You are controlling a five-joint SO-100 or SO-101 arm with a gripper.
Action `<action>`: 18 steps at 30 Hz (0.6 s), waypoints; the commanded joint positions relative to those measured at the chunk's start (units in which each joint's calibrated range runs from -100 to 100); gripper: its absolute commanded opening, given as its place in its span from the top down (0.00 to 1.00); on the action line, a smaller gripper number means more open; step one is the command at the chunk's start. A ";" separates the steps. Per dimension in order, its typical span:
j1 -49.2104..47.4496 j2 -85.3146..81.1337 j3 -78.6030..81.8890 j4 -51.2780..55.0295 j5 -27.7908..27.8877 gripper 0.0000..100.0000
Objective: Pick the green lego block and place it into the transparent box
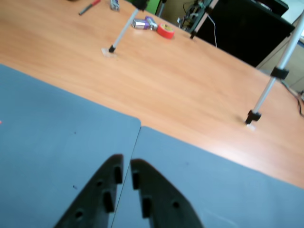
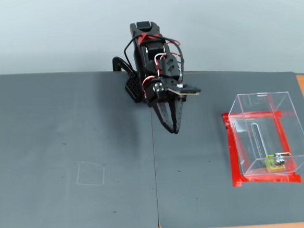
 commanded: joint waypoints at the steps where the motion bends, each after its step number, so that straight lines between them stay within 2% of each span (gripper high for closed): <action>1: 1.85 -3.75 3.75 -0.58 -2.02 0.98; 11: 4.31 -9.69 15.05 -0.58 -6.82 0.98; 18: 6.48 -9.77 19.31 -0.23 -7.18 0.98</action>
